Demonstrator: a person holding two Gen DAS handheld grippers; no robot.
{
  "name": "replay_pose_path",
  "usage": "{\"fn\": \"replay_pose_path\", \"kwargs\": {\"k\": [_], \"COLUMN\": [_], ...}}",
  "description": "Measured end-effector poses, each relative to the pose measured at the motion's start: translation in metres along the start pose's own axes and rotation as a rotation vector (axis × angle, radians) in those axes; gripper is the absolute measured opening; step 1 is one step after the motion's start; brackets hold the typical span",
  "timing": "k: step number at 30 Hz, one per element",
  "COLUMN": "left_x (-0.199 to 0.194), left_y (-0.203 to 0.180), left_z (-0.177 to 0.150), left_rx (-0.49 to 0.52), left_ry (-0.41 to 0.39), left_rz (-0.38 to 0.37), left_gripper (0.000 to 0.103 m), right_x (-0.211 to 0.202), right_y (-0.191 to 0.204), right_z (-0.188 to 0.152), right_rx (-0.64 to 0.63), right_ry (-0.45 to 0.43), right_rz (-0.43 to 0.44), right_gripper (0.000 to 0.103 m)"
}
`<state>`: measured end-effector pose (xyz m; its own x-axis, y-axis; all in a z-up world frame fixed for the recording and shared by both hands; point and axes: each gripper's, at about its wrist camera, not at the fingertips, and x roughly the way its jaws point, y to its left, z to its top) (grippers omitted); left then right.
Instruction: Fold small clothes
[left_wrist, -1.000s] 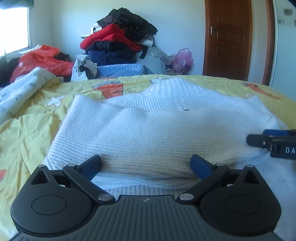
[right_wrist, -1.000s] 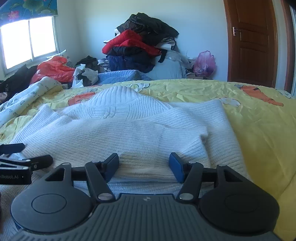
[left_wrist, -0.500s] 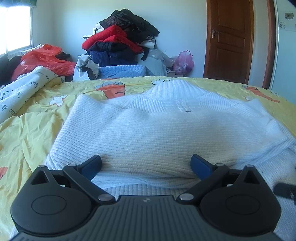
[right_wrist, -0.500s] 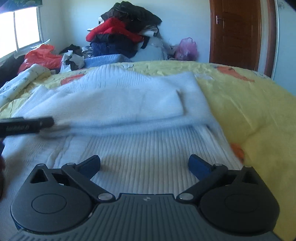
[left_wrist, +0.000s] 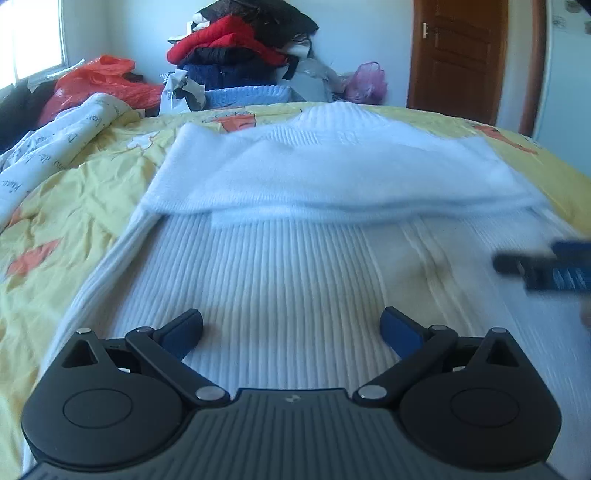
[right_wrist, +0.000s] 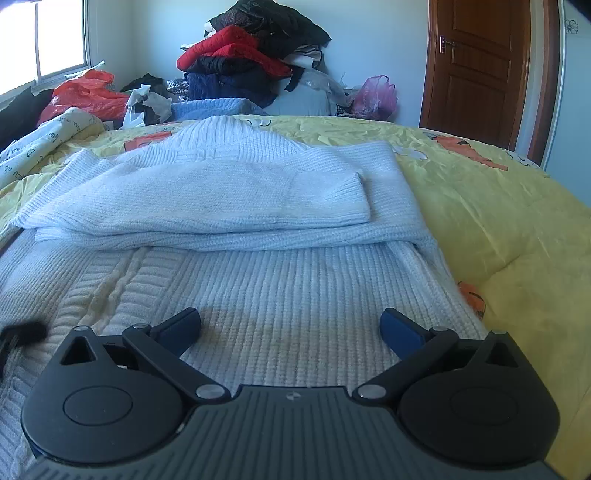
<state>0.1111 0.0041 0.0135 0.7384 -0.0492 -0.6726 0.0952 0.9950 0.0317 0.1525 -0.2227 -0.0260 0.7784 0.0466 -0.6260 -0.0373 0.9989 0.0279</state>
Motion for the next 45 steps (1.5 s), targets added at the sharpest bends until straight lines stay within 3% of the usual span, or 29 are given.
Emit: {"fn": "replay_pose_path", "kwargs": {"k": [5,22,45], "left_x": [-0.017,-0.019,-0.019], "left_y": [0.003,0.001,0.002], "left_z": [-0.019,-0.022,-0.022], "left_rx": [-0.012,-0.015,-0.019], "left_ry": [-0.023,-0.033,-0.033], "left_rz": [-0.011,-0.004,-0.009], "left_gripper": [0.103,0.103,0.103], "right_x": [-0.001,-0.044,-0.064], "right_y": [0.001,0.003,0.005], "right_z": [-0.001,-0.038,-0.056], "right_rx": [0.000,0.007,-0.003], "right_ry": [-0.003,-0.008,-0.012], "right_rz": [-0.008,-0.020,-0.018], "right_gripper": [0.101,0.101,0.101]}}
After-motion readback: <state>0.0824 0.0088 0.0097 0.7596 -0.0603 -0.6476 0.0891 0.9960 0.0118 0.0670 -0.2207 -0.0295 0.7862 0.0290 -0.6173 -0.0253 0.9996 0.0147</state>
